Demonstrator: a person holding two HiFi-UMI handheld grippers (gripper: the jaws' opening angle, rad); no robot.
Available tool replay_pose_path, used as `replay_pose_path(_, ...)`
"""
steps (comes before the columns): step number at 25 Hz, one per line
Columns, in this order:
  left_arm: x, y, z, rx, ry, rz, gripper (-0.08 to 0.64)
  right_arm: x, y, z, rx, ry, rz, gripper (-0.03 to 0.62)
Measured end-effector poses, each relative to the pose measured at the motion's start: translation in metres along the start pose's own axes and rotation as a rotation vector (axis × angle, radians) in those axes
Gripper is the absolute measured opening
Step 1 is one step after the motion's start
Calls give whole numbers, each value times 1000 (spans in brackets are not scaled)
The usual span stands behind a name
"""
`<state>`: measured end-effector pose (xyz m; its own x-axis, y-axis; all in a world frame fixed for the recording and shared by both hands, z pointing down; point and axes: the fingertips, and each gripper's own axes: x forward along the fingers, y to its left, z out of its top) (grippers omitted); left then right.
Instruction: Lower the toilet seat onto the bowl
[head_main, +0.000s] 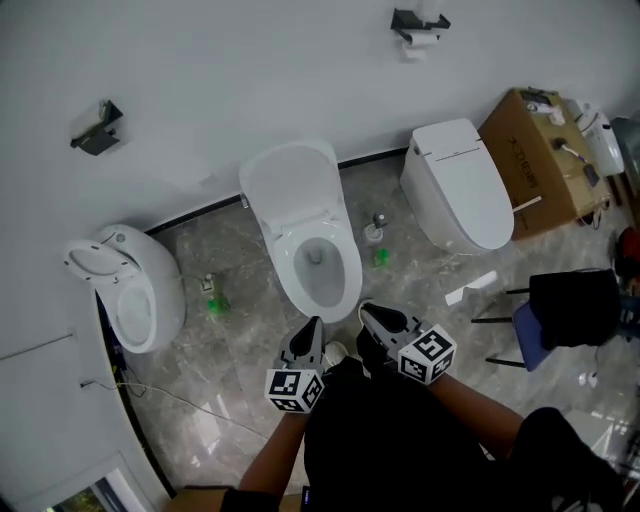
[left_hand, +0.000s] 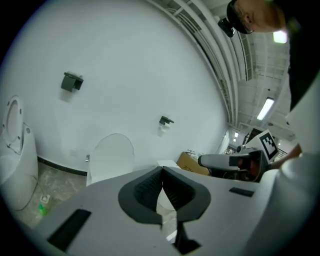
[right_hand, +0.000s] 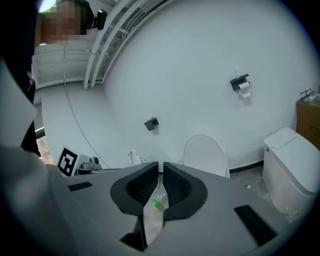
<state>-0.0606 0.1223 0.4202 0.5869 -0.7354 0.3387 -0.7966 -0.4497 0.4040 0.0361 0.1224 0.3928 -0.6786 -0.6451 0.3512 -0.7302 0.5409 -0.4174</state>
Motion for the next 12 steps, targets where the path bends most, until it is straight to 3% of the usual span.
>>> replay_pose_path(3, -11, -34, 18, 34, -3, -44, 15, -23, 7, 20, -22, -31, -4, 48)
replay_pose_path(8, -31, -67, 49, 4, -69, 14, 15, -60, 18, 52, -83, -54, -3, 46)
replay_pose_path(12, -41, -115, 63, 118, -120, 50, 16, -97, 22, 81, -170, -112, -10, 48)
